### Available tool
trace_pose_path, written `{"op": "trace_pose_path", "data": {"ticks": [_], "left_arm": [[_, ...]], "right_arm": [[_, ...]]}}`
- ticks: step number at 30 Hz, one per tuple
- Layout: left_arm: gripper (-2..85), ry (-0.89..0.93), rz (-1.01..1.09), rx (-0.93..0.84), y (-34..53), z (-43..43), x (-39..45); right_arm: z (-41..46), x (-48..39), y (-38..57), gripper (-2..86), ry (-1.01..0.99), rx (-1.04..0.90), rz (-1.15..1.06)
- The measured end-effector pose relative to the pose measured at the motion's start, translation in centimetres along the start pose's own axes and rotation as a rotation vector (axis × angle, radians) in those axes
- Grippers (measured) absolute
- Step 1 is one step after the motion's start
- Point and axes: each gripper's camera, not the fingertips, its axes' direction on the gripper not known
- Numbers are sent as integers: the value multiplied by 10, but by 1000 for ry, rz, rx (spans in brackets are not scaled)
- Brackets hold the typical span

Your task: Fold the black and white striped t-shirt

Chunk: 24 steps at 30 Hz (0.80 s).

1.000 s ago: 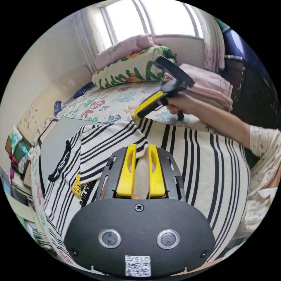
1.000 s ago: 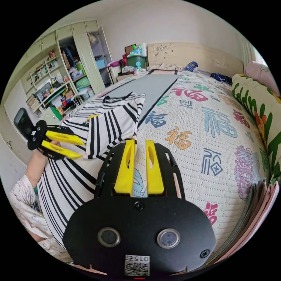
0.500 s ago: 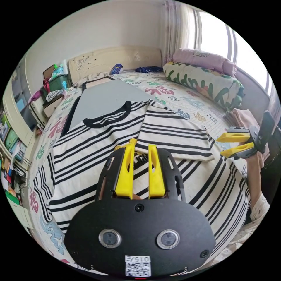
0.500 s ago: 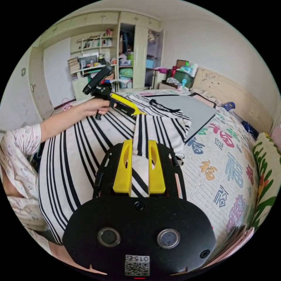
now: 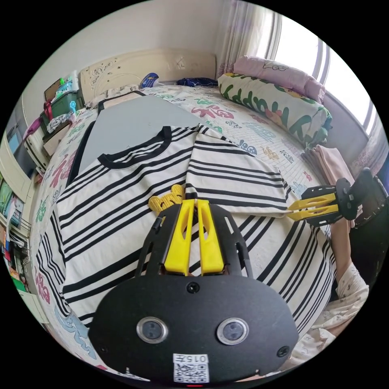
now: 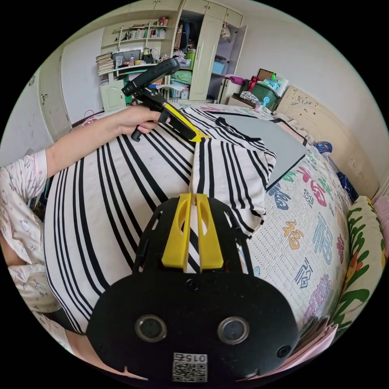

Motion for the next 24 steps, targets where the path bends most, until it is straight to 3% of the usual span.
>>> {"op": "trace_pose_path", "data": {"ticks": [4, 11, 15, 17, 19, 24], "left_arm": [[1, -8, -2, 59, 10, -27, 3], [24, -26, 27, -3, 16, -50, 6], [38, -108, 108, 124, 24, -95, 32], [36, -34, 246, 157, 26, -111, 59], [41, 152, 432, 101, 26, -115, 100], [50, 207, 584, -11, 26, -110, 154]], "right_arm": [[-17, 28, 7, 19, -16, 18, -24], [-45, 67, 12, 61, -93, -3, -127], [-93, 162, 36, 56, 33, 163, 157], [-100, 203, 46, 55, 99, 195, 300], [-90, 243, 45, 57, 122, 143, 379], [-73, 300, 40, 34, 125, 31, 462]]}}
